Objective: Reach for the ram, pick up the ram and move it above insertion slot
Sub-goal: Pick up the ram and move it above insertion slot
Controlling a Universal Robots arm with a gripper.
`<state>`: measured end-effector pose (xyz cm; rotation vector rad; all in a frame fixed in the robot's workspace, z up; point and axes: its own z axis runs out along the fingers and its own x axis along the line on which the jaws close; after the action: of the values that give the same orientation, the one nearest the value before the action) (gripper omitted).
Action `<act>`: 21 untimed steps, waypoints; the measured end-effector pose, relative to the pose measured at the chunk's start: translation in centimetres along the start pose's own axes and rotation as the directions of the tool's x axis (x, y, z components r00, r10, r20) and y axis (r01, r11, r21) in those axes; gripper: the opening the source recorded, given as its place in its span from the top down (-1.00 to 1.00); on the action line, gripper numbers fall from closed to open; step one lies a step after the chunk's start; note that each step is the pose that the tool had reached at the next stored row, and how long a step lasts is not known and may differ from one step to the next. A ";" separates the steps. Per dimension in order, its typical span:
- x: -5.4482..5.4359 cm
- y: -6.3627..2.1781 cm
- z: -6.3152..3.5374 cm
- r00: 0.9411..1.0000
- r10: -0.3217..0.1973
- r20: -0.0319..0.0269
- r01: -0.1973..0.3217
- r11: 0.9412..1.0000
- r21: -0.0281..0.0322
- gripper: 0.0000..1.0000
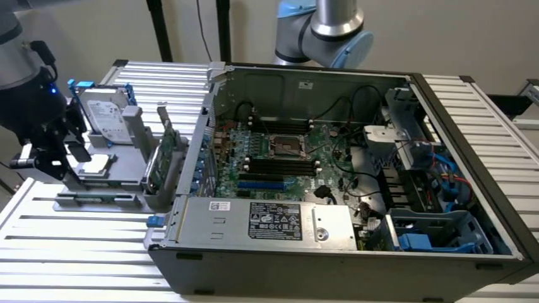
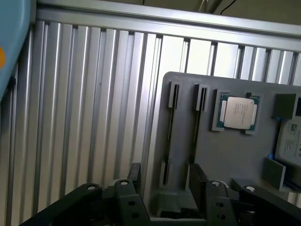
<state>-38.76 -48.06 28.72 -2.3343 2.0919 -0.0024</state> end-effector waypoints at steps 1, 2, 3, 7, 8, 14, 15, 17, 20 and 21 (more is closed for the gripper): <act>0.0 -0.03 0.18 1.000 0.000 0.001 0.000 1.000 0.000 -0.08; 0.0 -0.07 0.36 1.000 0.001 0.003 -0.001 1.000 0.000 -0.08; 0.0 -0.10 0.54 1.000 0.001 0.004 -0.001 1.000 0.000 -0.08; 0.0 -0.15 1.28 1.000 0.006 0.007 -0.006 1.000 0.001 -0.08; 0.0 -0.15 1.46 1.000 0.006 0.008 -0.006 1.000 0.001 -0.08; 0.0 -0.15 2.55 1.000 0.007 0.010 -0.007 1.000 0.001 -0.08; 0.0 -0.14 2.73 1.000 0.007 0.011 -0.007 1.000 0.001 -0.08; 0.0 -0.14 3.09 1.000 0.007 0.011 -0.007 1.000 0.001 -0.08; 0.0 -0.14 3.64 1.000 0.008 0.013 -0.008 1.000 0.001 -0.08; 0.0 -0.14 3.82 1.000 0.008 0.013 -0.008 1.000 0.001 -0.08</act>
<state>-38.60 -48.05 24.90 -2.3180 2.0948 0.0117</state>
